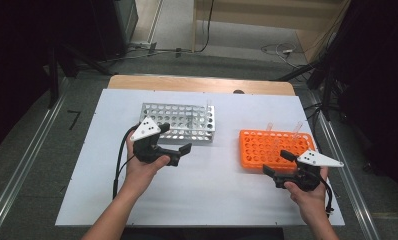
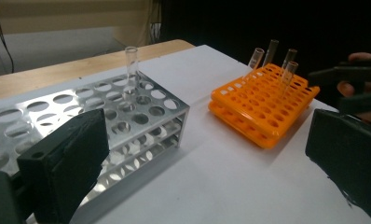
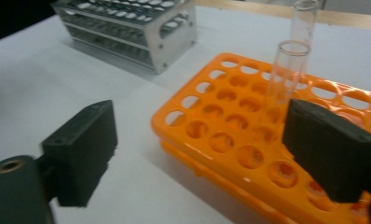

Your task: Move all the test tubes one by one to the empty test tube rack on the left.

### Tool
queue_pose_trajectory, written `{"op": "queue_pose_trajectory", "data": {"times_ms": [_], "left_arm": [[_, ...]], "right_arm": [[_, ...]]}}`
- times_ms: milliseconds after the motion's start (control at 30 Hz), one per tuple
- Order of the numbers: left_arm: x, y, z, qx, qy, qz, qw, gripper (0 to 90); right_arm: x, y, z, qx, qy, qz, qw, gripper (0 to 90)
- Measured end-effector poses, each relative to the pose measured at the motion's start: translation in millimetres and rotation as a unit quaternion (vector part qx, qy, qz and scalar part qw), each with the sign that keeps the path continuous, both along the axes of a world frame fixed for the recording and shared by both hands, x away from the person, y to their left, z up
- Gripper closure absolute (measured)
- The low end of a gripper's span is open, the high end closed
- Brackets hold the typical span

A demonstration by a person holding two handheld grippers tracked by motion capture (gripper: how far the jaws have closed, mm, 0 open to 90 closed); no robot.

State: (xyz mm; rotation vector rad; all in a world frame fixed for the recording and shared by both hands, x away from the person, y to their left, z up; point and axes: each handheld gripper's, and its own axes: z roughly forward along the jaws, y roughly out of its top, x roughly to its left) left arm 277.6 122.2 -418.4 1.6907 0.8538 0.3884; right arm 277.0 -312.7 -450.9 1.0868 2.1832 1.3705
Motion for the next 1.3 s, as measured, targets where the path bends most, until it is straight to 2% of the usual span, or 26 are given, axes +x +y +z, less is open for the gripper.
{"op": "queue_pose_trajectory", "data": {"times_ms": [167, 333, 433, 567, 700, 800, 867, 1000, 1067, 1300], "left_arm": [[-20.2, 7.0, -7.4, -0.006, 0.001, -0.001, 1.0000, 0.0], [-33.3, 16.7, -13.4, -0.008, 0.004, 0.007, 0.9999, 0.0], [-38.8, 21.4, -16.7, -0.008, 0.006, 0.010, 0.9999, 0.0], [-45.3, 26.1, -21.7, -0.012, 0.008, 0.016, 0.9998, 0.0], [-46.7, 28.8, -26.0, -0.016, 0.015, 0.018, 0.9996, 0.0], [-47.3, 29.5, -28.2, -0.017, 0.017, 0.020, 0.9995, 0.0], [-47.5, 29.5, -29.0, -0.018, 0.017, 0.021, 0.9995, 0.0], [-46.9, 28.1, -29.6, -0.022, 0.016, 0.020, 0.9994, 0.0], [-46.7, 26.9, -31.5, -0.015, 0.017, 0.018, 0.9996, 0.0], [-44.1, 23.9, -34.3, -0.010, 0.017, 0.017, 0.9997, 0.0]], "right_arm": [[13.3, 0.6, -1.4, -0.021, 0.012, -0.032, 0.9992, 20.3], [25.6, 0.5, -6.4, -0.042, 0.022, -0.062, 0.9970, 33.2], [32.3, 0.8, -9.3, -0.049, 0.027, -0.061, 0.9966, 43.7], [39.1, 2.1, -12.6, -0.046, 0.035, -0.059, 0.9966, 52.3], [42.7, 4.5, -16.4, -0.045, 0.038, -0.058, 0.9965, 56.3], [42.7, 6.2, -18.0, -0.052, 0.027, -0.070, 0.9958, 61.3], [41.9, 4.2, -19.3, -0.038, 0.023, -0.069, 0.9966, 64.2], [43.2, 2.4, -22.2, -0.032, 0.030, -0.070, 0.9966, 70.3], [42.4, 2.3, -22.5, -0.038, 0.024, -0.072, 0.9964, 72.4], [42.3, -3.9, -22.9, -0.024, 0.020, -0.073, 0.9968, 74.1]]}}
